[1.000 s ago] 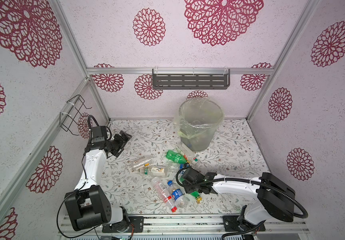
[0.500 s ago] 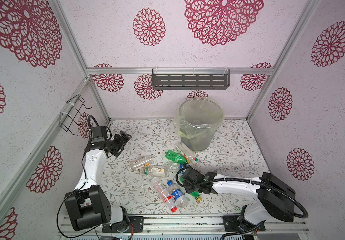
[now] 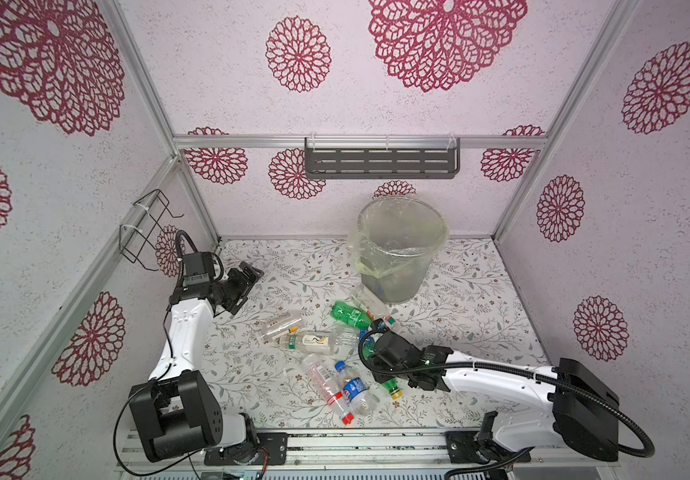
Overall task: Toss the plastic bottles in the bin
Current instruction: 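Lift the green bottle with the right gripper and carry it over the bin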
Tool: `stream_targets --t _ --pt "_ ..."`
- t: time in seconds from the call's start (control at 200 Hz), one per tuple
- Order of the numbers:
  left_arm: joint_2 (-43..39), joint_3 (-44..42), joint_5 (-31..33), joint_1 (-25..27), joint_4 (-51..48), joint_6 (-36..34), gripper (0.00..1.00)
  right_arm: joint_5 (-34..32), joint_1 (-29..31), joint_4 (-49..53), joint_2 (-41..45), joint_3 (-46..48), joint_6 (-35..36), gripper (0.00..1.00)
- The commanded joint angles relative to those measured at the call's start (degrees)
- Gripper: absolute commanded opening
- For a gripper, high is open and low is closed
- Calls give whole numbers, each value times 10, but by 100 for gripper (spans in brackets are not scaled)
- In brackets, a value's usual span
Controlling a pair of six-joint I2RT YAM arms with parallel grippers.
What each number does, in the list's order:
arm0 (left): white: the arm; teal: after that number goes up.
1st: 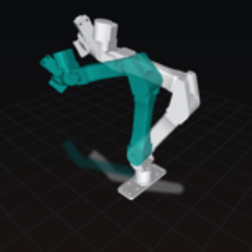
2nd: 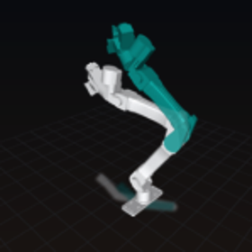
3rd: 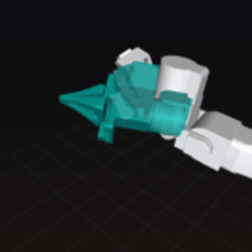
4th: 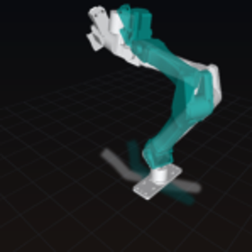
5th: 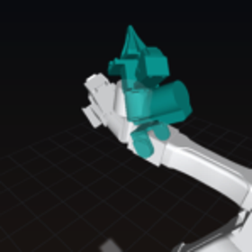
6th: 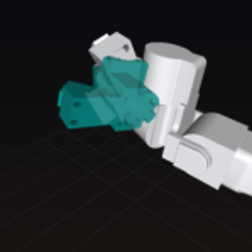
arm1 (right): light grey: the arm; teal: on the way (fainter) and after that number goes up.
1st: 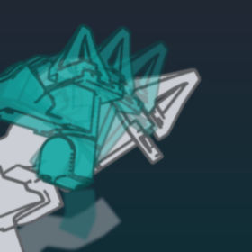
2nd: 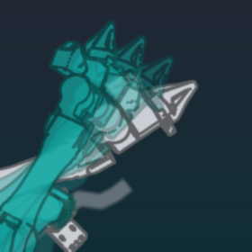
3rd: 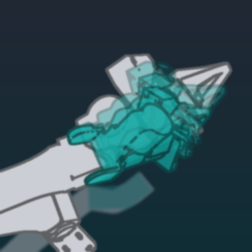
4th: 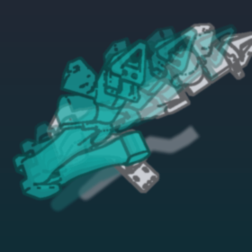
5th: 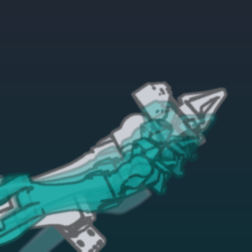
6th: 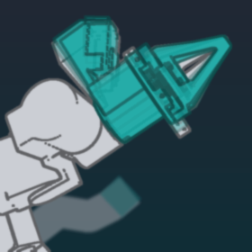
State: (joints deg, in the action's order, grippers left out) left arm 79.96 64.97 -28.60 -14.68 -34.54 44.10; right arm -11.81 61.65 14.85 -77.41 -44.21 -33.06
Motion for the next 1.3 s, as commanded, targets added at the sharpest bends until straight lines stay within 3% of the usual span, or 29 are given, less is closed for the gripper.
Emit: stream_targets --t 0.0,0.41,0.946,1.296 --pt "4 -3 1 -4 -2 -12 97 -15 -4 -6 21 -5 -15 35" --pt "2 -5 1 -4 1 -11 97 -40 -34 -14 41 -8 -44 34" --pt "2 -7 0 -4 6 -6 97 -45 -110 -51 171 64 -102 32" --pt "2 -7 -3 -4 6 -5 97 -41 -139 -33 214 40 -92 32"
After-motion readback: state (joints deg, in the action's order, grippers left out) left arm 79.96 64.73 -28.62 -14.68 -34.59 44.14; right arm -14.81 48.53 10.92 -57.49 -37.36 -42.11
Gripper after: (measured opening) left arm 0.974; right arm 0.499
